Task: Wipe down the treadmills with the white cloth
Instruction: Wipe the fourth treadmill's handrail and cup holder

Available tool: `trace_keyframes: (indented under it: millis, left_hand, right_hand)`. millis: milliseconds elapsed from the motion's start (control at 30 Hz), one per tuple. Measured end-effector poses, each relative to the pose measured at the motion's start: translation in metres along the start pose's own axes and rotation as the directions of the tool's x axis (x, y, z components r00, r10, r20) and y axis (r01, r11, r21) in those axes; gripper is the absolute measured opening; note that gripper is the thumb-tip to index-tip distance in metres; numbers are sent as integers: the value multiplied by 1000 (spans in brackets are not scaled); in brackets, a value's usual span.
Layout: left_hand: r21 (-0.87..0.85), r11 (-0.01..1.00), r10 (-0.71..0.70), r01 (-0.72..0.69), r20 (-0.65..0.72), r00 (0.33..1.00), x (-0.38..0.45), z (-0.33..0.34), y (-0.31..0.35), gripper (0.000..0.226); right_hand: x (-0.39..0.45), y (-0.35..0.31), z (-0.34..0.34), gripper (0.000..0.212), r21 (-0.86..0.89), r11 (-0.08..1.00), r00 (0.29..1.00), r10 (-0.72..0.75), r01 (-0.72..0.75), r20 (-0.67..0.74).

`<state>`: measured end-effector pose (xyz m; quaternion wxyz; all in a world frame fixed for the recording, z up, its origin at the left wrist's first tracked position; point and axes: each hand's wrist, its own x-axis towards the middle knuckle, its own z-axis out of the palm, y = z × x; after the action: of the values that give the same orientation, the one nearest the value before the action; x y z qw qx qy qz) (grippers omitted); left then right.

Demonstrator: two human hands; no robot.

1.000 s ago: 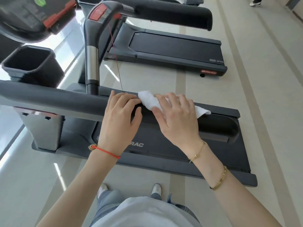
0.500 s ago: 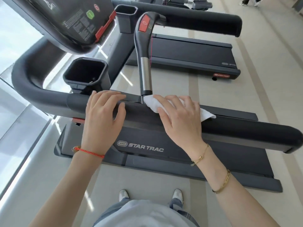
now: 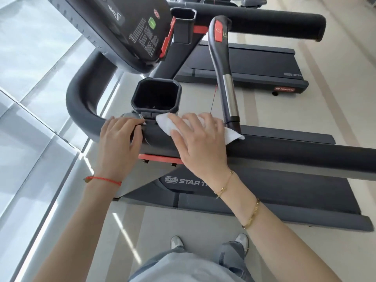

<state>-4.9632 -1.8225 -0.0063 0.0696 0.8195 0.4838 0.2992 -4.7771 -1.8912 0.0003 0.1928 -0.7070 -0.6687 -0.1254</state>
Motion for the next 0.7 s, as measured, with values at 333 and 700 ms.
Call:
trace_keyframes:
  millis: [333, 700]
  left_hand:
    - [-60, 997, 40, -42, -22, 999, 2, 1, -10, 25]
    - [-97, 995, 30, -36, -58, 998, 4, 3, -9, 22]
  right_hand:
    - [-14, 31, -16, 36, -3, 997, 997, 76, -76, -20]
    - [-15, 2, -3, 48, -12, 980, 979, -199, 199, 55]
